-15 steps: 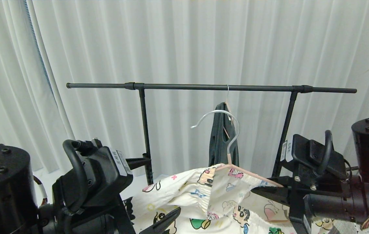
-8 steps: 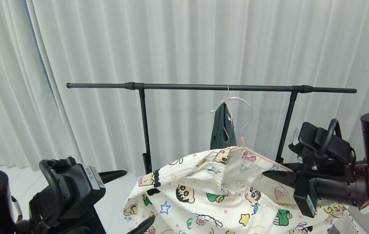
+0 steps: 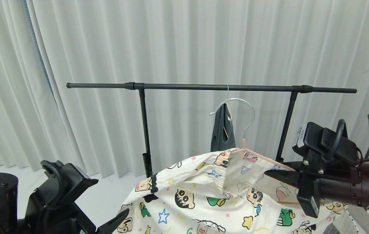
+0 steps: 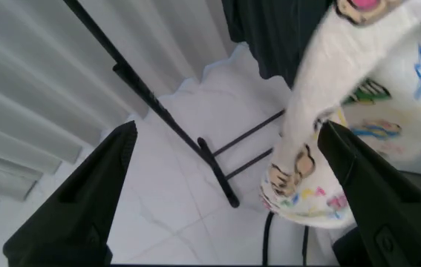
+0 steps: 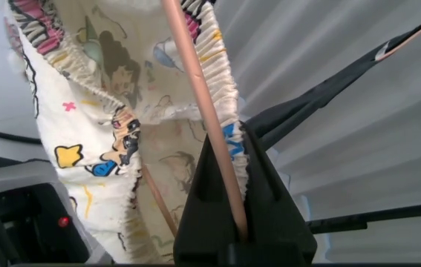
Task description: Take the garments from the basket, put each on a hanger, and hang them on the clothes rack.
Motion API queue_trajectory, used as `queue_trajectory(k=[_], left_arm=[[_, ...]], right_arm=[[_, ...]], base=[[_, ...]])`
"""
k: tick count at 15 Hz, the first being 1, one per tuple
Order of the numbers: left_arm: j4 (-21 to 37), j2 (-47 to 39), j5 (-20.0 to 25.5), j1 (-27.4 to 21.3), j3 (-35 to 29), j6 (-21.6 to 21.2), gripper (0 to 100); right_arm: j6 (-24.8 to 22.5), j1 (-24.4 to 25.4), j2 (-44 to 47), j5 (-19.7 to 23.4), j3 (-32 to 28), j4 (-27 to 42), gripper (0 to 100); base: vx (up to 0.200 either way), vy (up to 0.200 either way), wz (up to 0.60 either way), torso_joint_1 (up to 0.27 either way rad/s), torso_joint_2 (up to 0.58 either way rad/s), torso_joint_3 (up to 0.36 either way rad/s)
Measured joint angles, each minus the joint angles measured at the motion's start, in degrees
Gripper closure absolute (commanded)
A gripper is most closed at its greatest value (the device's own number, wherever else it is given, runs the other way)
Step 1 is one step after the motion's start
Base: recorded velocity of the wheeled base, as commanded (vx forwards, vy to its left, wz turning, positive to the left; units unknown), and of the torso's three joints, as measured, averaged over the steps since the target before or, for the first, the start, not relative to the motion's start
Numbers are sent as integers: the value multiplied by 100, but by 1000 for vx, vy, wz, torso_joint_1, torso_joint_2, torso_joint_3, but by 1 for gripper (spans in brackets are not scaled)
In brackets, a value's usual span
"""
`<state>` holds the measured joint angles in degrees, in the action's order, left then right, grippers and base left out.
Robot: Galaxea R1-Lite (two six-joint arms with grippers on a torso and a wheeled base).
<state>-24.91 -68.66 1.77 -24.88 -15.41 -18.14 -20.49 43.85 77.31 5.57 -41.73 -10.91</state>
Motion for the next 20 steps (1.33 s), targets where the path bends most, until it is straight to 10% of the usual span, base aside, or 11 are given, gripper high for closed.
queue_trajectory(k=[1,2,20], left_arm=[[6,-28,20,16,-24,30,0],[4,-46,72,24,-40,137,100],[-9,-286,384,653,-324,-110,100]], right_arm=[[0,0,-5,1,0,2,100],[-4,0,-6,1,0,0,100],[22,39,-279,-32,458,-433,100]], base=[[0,0,0,0,0,0],[0,0,0,0,0,0],[0,0,0,0,0,0]])
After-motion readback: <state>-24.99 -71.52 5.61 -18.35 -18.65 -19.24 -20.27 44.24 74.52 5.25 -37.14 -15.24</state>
